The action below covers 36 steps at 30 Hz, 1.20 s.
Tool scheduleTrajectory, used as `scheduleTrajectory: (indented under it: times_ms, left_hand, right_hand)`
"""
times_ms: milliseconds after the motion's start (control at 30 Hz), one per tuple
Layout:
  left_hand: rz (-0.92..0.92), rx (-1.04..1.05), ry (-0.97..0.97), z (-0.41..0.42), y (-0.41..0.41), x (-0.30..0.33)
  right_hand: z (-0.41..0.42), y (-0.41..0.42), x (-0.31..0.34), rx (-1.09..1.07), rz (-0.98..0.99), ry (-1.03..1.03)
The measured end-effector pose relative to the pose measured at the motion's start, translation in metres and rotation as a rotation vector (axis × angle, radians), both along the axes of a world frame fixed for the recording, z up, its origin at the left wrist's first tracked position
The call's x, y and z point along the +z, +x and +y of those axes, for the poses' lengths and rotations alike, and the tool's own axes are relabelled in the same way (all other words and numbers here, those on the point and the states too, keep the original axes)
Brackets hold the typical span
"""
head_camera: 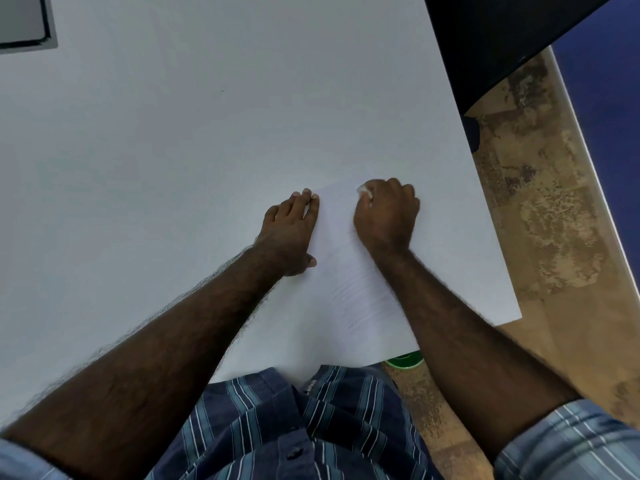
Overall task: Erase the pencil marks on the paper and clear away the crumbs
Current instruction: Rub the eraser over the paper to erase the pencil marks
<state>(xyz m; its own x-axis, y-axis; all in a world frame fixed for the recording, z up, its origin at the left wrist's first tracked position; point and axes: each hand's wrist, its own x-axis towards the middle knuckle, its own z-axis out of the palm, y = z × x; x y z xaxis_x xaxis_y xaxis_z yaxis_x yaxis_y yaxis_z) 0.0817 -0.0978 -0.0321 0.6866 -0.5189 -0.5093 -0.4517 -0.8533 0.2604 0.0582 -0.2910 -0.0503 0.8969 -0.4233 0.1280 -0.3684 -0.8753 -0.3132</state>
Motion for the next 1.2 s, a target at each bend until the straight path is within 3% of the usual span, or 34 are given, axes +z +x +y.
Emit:
scheduleTrajectory:
  times_ms: [67, 267, 500, 700, 933, 1100, 1200]
  left_hand:
    - [0.000, 0.000, 0.003, -0.001, 0.000, 0.000]
    - [-0.014, 0.002, -0.002, 0.000, -0.001, -0.001]
    - [-0.008, 0.004, -0.003, -0.001, -0.001, -0.001]
    - [-0.009, 0.001, 0.000, 0.000, -0.001, -0.001]
    - [0.000, 0.007, 0.004, -0.001, 0.000, 0.000]
    - [-0.006, 0.001, 0.013, -0.001, 0.000, 0.000]
    - [-0.004, 0.004, 0.012, -0.001, 0.000, 0.000]
  right_hand:
    - [0.003, 0.004, 0.001, -0.025, 0.002, 0.003]
    - [0.035, -0.022, -0.003, 0.271, 0.072, 0.001]
    - [-0.002, 0.006, -0.002, 0.013, -0.014, -0.025]
    - [0.024, -0.017, -0.004, 0.335, 0.041, -0.104]
    - [-0.009, 0.008, -0.002, 0.070, -0.013, -0.084]
    - [0.019, -0.012, -0.004, 0.282, 0.053, -0.090]
    - [0.005, -0.009, -0.004, 0.232, 0.024, -0.121]
